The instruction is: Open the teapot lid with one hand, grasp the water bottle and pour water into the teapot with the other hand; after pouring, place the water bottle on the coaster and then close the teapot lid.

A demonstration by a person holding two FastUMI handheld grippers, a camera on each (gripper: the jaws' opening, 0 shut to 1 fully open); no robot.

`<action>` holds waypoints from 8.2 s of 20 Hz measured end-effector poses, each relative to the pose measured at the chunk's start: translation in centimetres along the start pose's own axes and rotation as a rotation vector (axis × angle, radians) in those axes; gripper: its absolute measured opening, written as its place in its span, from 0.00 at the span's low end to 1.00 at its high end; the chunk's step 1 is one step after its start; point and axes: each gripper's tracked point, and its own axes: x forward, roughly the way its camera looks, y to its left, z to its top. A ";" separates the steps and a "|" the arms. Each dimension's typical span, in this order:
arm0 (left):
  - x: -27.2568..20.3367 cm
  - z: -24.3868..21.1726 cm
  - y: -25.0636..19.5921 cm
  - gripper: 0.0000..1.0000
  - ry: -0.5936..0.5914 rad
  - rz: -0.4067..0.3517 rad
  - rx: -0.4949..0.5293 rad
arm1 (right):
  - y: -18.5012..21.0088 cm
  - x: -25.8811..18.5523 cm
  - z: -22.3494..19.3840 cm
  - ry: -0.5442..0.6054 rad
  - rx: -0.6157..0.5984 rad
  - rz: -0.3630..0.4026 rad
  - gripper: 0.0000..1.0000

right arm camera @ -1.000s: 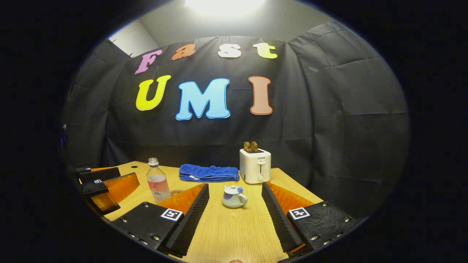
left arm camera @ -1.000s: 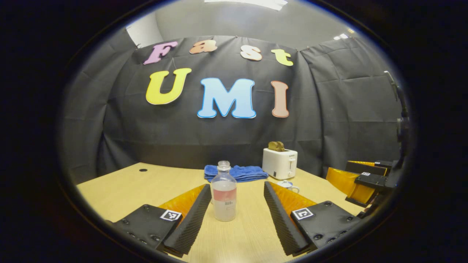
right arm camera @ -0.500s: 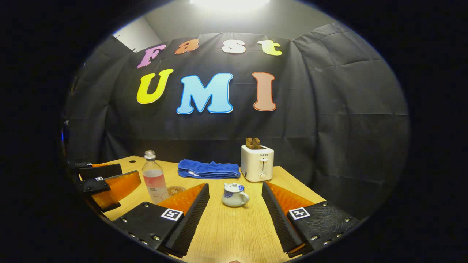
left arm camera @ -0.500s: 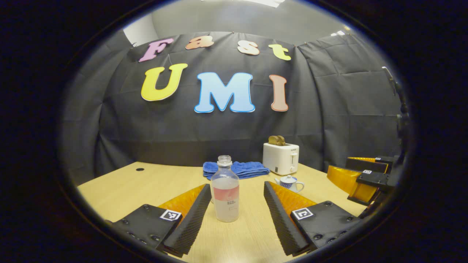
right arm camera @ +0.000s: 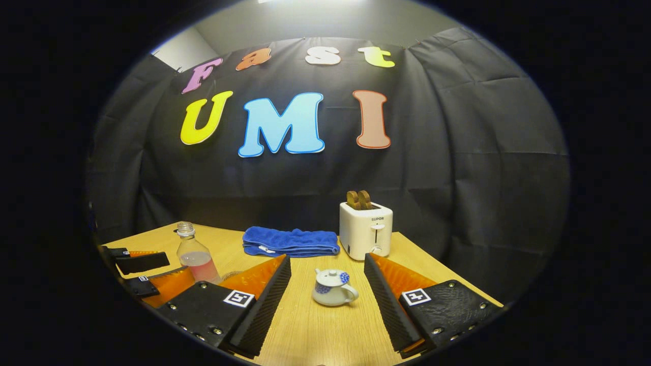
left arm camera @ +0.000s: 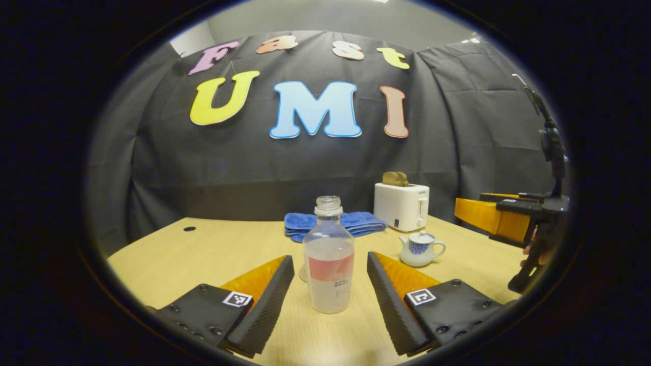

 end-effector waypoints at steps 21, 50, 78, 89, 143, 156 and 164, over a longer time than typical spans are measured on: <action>-0.2 -0.9 -0.2 1.00 0.052 -0.021 0.007 | -0.7 13.9 -4.4 0.050 -0.021 -0.078 0.90; -0.1 -0.3 -1.7 0.87 0.014 -0.078 -0.047 | -1.7 16.5 -7.8 0.131 -0.048 -0.081 0.49; -0.7 -1.0 -1.5 0.87 0.046 -0.103 -0.005 | -3.9 15.7 -3.4 -0.004 0.061 -0.103 0.08; 0.5 -1.5 1.4 0.85 0.117 -0.142 0.403 | -11.5 11.7 -2.9 0.093 0.088 -0.170 0.08; 11.5 3.5 -10.1 0.86 0.115 -0.260 2.124 | -13.5 9.8 -1.0 0.057 0.266 -0.134 0.09; 11.5 5.5 -10.6 0.86 0.121 -0.223 2.274 | -13.4 9.9 -0.9 0.053 0.289 -0.118 0.08; 11.1 5.8 -11.7 0.85 0.117 -0.226 2.350 | -13.3 10.0 -1.2 0.060 0.302 -0.111 0.09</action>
